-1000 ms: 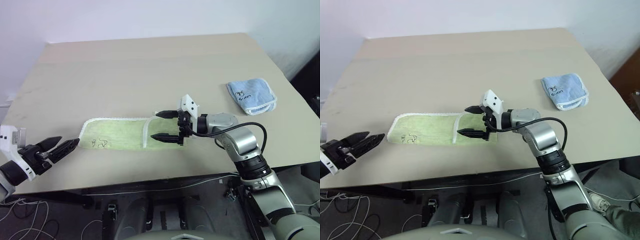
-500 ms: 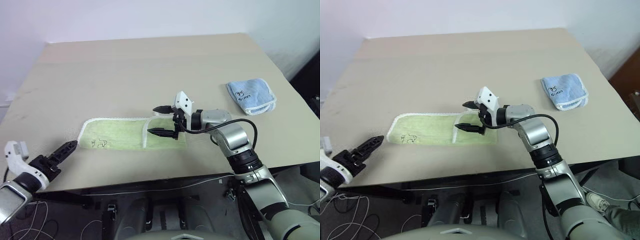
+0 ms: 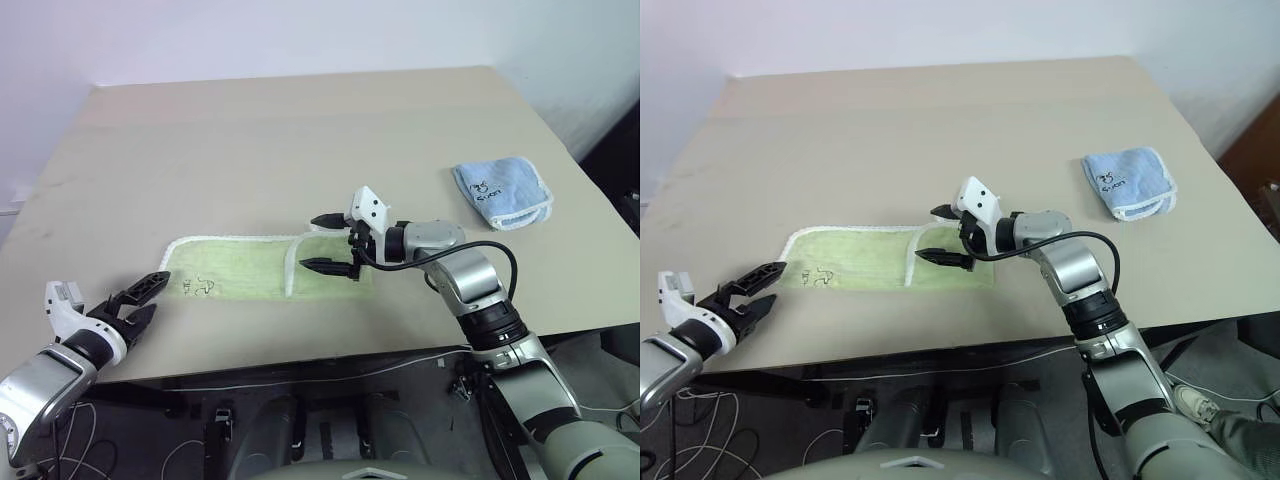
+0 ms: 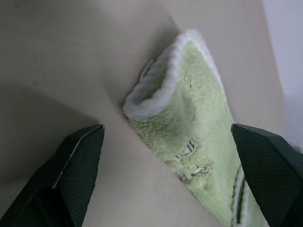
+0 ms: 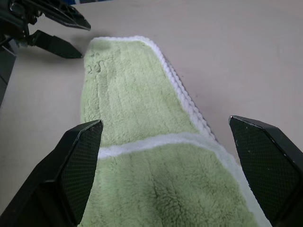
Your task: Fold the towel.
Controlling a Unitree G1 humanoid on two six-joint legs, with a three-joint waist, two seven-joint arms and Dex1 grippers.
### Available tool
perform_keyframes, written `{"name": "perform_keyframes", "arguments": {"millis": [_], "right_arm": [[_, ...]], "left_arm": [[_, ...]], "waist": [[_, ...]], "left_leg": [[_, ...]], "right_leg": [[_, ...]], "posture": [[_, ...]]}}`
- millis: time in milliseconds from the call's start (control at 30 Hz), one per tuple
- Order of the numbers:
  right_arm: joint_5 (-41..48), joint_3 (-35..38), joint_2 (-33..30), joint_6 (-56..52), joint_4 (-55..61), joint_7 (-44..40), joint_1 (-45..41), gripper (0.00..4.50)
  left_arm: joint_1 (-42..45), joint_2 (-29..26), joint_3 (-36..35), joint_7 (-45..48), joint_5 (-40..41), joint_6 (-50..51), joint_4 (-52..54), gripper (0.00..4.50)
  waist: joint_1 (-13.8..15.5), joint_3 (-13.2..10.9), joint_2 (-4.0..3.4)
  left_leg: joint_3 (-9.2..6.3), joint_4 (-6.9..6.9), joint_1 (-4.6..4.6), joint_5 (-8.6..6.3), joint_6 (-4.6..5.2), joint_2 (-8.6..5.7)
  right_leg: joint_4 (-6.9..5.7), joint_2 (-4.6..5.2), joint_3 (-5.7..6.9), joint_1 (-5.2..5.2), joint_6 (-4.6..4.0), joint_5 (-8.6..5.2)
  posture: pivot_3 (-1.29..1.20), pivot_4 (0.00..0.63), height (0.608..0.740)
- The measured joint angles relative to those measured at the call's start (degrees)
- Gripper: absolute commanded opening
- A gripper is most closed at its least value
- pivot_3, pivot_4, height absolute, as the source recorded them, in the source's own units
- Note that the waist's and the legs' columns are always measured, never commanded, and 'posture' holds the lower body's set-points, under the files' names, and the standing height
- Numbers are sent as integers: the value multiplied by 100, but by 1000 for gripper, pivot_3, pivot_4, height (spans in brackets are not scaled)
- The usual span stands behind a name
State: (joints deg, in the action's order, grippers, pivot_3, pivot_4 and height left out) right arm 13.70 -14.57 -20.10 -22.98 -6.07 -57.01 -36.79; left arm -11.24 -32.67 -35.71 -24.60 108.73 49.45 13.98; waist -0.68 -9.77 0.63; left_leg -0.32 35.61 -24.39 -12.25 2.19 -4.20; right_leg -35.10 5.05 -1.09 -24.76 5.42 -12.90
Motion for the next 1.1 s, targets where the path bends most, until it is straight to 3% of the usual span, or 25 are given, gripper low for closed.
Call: {"name": "perform_keyframes", "arguments": {"millis": [233, 300, 367, 700, 933, 1100], "right_arm": [[-23, -1, -30, -30, 133, 128, 68, 4482], [-55, -1, -39, -30, 133, 149, 70, 4500], [-68, -1, -47, -30, 134, 154, 71, 4500], [-132, -1, -115, -28, 140, 159, 75, 4500], [-169, -2, -126, -28, 170, 149, 155, 4500], [137, 21, -311, -210, 593, -217, 248, 4500]], "left_arm": [[406, -334, 252, 128, 4, -90, -449, 4500], [488, -338, 344, 201, 6, -89, -466, 4134], [517, -337, 410, 223, 6, -101, -466, 3603], [457, -319, 466, 270, 62, -161, -466, 120], [419, -355, 463, 426, 7, -148, -462, 52], [652, -705, 470, 870, -334, -94, -378, 52]], "waist": [[-13, 1, 2], [-17, 1, 2], [-22, 0, 2], [-17, 0, 2], [-17, 0, 3], [-4, -1, 3]], "left_leg": [[0, 1, 1, 0, 0, 0], [1, -2, -2, 0, 0, -1], [1, -7, -3, 0, -1, -1], [1, -10, -3, 1, -1, -1], [1, -11, -3, 1, -1, -1], [1, -12, -5, 1, -1, -1]], "right_leg": [[1, -1, 0, 0, -1, 1], [5, -1, -1, -2, -1, 1], [5, -1, -2, -6, 0, 1], [5, 0, -3, -5, -1, 1], [6, 0, -3, -5, -1, 0], [9, 1, -2, -8, -4, -1]], "posture": [[0, 150, 740], [0, 150, 740], [0, 150, 740], [0, 150, 740], [0, 150, 740], [0, 150, 740]]}}
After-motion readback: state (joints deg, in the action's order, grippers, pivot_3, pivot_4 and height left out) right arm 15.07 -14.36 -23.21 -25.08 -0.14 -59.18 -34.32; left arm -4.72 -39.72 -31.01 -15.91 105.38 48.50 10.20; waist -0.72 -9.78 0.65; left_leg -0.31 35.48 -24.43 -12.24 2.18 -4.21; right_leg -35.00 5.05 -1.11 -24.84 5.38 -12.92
